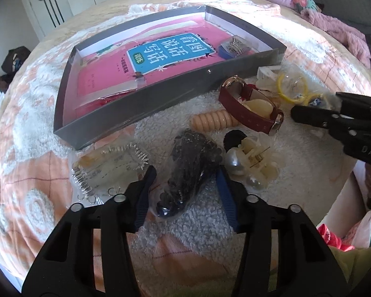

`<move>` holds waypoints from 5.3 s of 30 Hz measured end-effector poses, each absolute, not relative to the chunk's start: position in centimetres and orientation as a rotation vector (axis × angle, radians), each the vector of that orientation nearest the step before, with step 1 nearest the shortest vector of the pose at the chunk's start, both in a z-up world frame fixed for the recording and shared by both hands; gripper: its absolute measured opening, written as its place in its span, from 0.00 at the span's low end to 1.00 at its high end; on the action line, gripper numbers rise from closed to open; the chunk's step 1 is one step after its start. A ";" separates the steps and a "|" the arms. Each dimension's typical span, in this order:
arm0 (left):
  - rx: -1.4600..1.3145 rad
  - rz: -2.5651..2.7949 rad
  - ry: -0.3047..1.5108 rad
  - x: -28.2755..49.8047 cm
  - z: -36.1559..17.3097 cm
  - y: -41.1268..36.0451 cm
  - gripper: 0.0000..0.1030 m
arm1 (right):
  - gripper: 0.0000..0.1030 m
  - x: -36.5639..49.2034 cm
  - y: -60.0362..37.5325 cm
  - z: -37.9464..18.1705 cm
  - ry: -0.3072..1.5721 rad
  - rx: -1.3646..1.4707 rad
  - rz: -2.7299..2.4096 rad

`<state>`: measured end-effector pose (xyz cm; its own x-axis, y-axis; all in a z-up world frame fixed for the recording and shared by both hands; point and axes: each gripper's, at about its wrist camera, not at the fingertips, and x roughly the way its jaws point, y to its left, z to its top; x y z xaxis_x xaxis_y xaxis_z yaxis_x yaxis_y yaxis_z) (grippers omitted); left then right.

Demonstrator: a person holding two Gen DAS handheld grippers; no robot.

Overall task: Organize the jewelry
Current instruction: 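Grasp the black bead bag with the left tool while the right tool grasps the yellow bag, then carry both bags over the grey box and open both tools to drop them inside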

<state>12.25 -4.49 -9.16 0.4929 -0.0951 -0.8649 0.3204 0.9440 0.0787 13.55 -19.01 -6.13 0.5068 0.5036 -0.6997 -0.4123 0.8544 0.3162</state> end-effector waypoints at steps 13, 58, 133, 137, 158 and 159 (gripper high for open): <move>0.142 -0.302 0.966 10.3 -7.0 -3.3 0.18 | 0.23 12.0 -21.7 -4.3 0.844 0.138 0.507; -0.084 -0.118 0.792 10.0 -0.4 5.3 0.18 | 0.23 14.1 -17.0 1.3 0.730 0.088 0.617; 0.058 -0.412 0.904 23.2 -6.6 -3.9 0.18 | 0.23 29.7 -17.3 -3.9 0.851 0.028 0.391; 0.067 -0.427 0.917 23.1 -7.0 -4.3 0.18 | 0.23 30.0 -16.8 -4.3 0.867 0.023 0.392; 0.059 -0.426 0.935 23.3 -7.4 -4.2 0.21 | 0.39 29.4 -16.7 -4.2 0.875 0.007 0.368; 0.061 -0.426 0.933 23.3 -7.3 -4.2 0.21 | 0.39 29.1 -16.9 -4.0 0.871 0.014 0.367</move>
